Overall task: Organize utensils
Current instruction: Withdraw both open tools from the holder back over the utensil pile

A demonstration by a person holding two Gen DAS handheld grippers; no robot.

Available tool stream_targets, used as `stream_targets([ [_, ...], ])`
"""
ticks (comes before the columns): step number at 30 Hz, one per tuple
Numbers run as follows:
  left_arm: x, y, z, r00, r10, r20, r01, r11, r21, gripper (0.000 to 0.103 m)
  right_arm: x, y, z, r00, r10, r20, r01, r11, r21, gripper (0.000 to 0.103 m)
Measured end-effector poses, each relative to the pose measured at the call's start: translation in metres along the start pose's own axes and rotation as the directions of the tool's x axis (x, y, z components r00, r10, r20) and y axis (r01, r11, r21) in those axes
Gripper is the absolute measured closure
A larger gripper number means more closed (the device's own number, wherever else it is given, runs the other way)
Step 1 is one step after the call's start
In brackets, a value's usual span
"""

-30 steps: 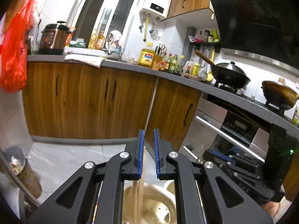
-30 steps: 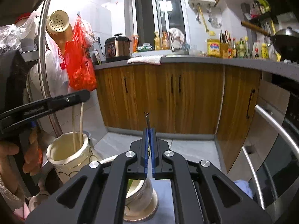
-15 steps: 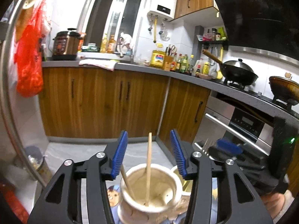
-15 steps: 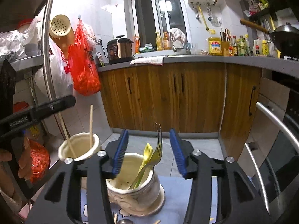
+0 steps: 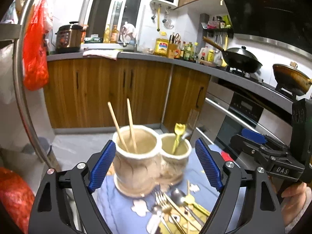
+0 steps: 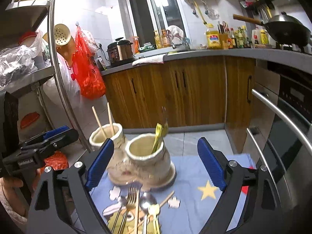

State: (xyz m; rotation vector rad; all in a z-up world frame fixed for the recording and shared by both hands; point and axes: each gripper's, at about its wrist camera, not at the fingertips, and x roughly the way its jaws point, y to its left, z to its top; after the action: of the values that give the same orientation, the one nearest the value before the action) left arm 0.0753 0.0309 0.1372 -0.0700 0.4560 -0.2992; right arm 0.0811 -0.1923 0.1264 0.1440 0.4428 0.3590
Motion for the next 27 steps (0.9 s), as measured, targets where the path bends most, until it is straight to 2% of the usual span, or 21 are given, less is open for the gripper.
stream_targets([
  [9,-0.026,-0.012,-0.039,0.998,0.056,-0.024,-0.056,0.998,-0.021,0.013,-0.02,-0.001,-0.033,0.998,-0.029,-0.047,0.029,1.0,-0.003,0.011],
  [14,-0.022,-0.013,-0.061,0.987,0.142,-0.068,-0.144,0.989,-0.02,0.01,-0.012,-0.009,-0.054,0.994,-0.05,-0.096,0.05,0.999,-0.003,0.011],
  [20,0.006,-0.005,-0.096,0.965,0.204,-0.162,-0.213,0.976,-0.041,0.01,0.014,-0.023,-0.083,0.977,-0.08,-0.196,0.08,0.997,-0.008,0.01],
  [27,0.037,0.006,-0.127,0.929,0.232,-0.29,-0.251,0.967,-0.032,0.01,0.033,-0.032,-0.102,0.964,-0.078,-0.256,0.07,0.997,-0.039,0.01],
])
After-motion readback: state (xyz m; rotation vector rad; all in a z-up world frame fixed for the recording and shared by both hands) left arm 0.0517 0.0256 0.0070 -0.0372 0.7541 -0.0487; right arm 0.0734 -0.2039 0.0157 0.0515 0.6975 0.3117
